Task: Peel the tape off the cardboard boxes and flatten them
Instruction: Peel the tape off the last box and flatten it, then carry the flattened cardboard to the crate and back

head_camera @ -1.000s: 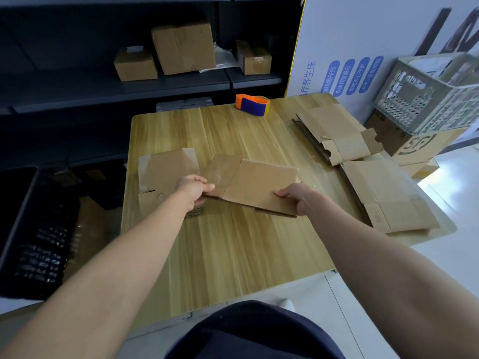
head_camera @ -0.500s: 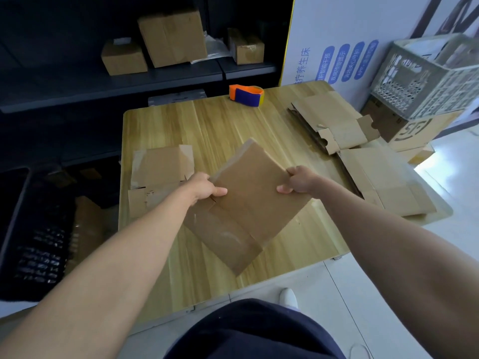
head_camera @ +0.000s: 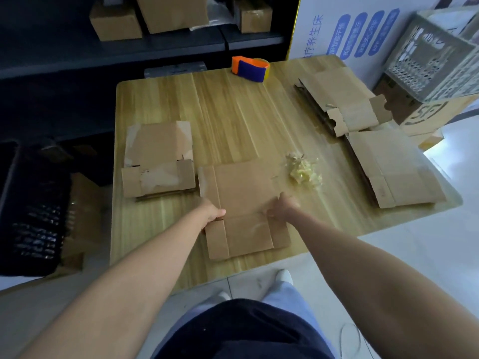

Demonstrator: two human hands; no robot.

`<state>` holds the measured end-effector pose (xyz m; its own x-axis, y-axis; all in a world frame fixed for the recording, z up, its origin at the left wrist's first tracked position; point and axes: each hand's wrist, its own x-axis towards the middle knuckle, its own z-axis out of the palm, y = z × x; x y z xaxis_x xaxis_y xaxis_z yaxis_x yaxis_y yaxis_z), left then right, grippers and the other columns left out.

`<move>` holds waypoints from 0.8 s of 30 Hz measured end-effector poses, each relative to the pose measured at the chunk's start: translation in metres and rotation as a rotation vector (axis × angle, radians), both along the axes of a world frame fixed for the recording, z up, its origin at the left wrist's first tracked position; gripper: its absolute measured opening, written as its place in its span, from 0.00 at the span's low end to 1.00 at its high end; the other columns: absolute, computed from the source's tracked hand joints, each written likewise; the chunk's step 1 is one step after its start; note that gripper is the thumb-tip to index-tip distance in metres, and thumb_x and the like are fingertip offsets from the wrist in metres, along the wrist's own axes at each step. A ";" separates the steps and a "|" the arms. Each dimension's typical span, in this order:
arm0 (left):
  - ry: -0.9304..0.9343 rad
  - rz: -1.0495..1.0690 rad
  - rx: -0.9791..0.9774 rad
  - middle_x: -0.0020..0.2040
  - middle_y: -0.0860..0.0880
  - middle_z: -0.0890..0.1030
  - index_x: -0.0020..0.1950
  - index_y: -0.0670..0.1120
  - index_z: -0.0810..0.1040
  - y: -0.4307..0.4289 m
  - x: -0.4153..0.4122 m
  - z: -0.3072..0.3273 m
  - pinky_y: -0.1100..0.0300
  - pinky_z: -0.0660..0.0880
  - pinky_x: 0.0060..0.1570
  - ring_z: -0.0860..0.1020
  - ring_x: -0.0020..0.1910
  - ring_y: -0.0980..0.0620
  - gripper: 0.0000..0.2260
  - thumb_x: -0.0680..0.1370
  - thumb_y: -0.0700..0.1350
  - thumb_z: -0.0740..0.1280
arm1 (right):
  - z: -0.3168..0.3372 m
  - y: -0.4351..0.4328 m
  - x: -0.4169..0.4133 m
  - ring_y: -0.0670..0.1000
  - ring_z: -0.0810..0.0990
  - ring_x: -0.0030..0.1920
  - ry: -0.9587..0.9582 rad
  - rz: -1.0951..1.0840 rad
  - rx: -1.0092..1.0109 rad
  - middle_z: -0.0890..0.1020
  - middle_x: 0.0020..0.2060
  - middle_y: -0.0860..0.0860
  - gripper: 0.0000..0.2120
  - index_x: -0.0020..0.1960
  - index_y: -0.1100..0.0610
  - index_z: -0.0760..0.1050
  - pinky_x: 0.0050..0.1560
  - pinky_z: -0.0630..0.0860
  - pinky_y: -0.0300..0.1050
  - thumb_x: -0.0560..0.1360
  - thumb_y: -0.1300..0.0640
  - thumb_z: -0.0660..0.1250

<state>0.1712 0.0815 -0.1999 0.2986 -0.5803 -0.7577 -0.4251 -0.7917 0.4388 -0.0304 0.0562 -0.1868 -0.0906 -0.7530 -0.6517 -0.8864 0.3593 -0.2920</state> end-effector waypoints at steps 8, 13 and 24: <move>-0.342 -0.239 -0.041 0.72 0.39 0.64 0.75 0.40 0.52 -0.010 -0.011 -0.010 0.51 0.66 0.66 0.66 0.70 0.40 0.45 0.69 0.49 0.77 | -0.023 -0.008 0.007 0.60 0.67 0.68 0.071 -0.064 -0.039 0.65 0.68 0.59 0.41 0.72 0.61 0.57 0.65 0.70 0.53 0.69 0.50 0.76; -0.194 -0.271 0.089 0.69 0.40 0.70 0.71 0.35 0.64 -0.023 0.001 0.005 0.51 0.69 0.64 0.70 0.67 0.40 0.34 0.71 0.48 0.75 | -0.012 -0.015 0.001 0.59 0.72 0.65 -0.072 -0.138 0.098 0.72 0.65 0.60 0.34 0.69 0.63 0.66 0.61 0.72 0.48 0.70 0.50 0.74; -0.083 -0.144 -0.328 0.73 0.39 0.63 0.74 0.36 0.57 -0.089 -0.094 0.116 0.55 0.63 0.66 0.65 0.70 0.42 0.32 0.76 0.42 0.70 | 0.077 -0.073 -0.087 0.56 0.79 0.54 -0.255 -0.291 -0.241 0.79 0.55 0.56 0.20 0.59 0.64 0.74 0.54 0.77 0.47 0.73 0.51 0.70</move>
<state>0.0777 -0.0079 -0.0839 0.2492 -0.8288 -0.5009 -0.5667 -0.5442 0.6186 -0.1174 -0.0170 -0.1093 -0.1803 -0.8530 -0.4898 -0.6470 0.4779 -0.5941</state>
